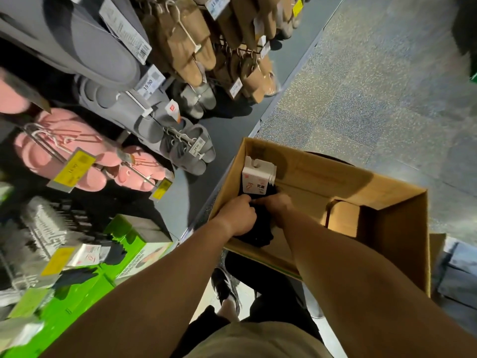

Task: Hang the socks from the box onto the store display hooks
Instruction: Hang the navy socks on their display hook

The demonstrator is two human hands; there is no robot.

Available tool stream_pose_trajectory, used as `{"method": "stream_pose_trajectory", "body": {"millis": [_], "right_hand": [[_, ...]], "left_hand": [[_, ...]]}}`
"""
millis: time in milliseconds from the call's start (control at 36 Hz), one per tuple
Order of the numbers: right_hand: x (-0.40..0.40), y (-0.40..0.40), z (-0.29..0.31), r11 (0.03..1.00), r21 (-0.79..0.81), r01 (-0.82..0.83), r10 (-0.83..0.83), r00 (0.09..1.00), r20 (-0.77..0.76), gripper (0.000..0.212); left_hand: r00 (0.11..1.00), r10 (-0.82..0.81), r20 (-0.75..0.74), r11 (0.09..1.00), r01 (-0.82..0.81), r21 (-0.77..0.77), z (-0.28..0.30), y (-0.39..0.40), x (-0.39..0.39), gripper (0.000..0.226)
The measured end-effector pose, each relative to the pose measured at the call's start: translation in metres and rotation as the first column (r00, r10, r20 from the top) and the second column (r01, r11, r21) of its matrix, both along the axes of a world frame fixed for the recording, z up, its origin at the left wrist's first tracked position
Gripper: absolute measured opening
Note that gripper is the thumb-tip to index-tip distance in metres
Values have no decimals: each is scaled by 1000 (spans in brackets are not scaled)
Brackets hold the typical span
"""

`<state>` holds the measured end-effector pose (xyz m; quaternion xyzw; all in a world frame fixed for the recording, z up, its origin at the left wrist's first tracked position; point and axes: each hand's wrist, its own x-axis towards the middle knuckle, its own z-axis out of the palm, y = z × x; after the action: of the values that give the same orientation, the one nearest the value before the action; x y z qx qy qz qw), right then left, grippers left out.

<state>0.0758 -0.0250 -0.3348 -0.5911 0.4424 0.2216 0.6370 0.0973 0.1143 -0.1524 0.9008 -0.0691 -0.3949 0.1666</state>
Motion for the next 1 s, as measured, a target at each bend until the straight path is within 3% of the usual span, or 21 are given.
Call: {"method": "stream_pose_trajectory", "body": {"millis": [111, 194, 250, 417, 528, 639, 750, 833, 889, 972, 1000], "right_hand": [[-1, 4, 47, 1000, -18, 17, -16, 999, 49, 102], [-11, 8, 119, 994, 36, 101, -106, 982, 155, 70], [-18, 4, 143, 988, 96, 118, -137, 966, 218, 59], [-20, -19, 187, 975, 157, 158, -205, 911, 359, 49], [-9, -28, 223, 994, 57, 94, -109, 884, 454, 47], [7, -23, 265, 998, 55, 30, -56, 827, 560, 50], [23, 7, 305, 999, 10, -38, 23, 785, 619, 52], [30, 43, 330, 994, 31, -106, 54, 712, 700, 31], [31, 70, 343, 991, 18, -133, 79, 686, 723, 24], [33, 112, 351, 953, -192, -233, 298, 632, 715, 44], [33, 127, 354, 926, -286, -246, 377, 615, 693, 54]], "left_hand": [[997, 12, -75, 998, -16, -63, 6, -3, 4, 38], [986, 146, -86, 977, -157, -141, 12, -4, 8, 42], [969, 228, -92, 952, -242, -186, 15, -6, 8, 40], [938, 333, 96, 881, -273, -386, 38, -11, 6, 37], [890, 439, 122, 775, -306, -552, 57, -8, 14, 43], [864, 477, -162, 587, -450, -673, 81, -1, 28, 66], [862, 419, -284, 388, -453, -803, 105, 11, 27, 42], [804, 544, -239, 291, -448, -845, 126, 31, 22, 45], [760, 635, -137, 295, -403, -866, 144, 54, 16, 58], [648, 761, 31, 344, -362, -867, 164, 94, 7, 38], [602, 798, 22, 308, -377, -873, 171, 107, 3, 33]]}}
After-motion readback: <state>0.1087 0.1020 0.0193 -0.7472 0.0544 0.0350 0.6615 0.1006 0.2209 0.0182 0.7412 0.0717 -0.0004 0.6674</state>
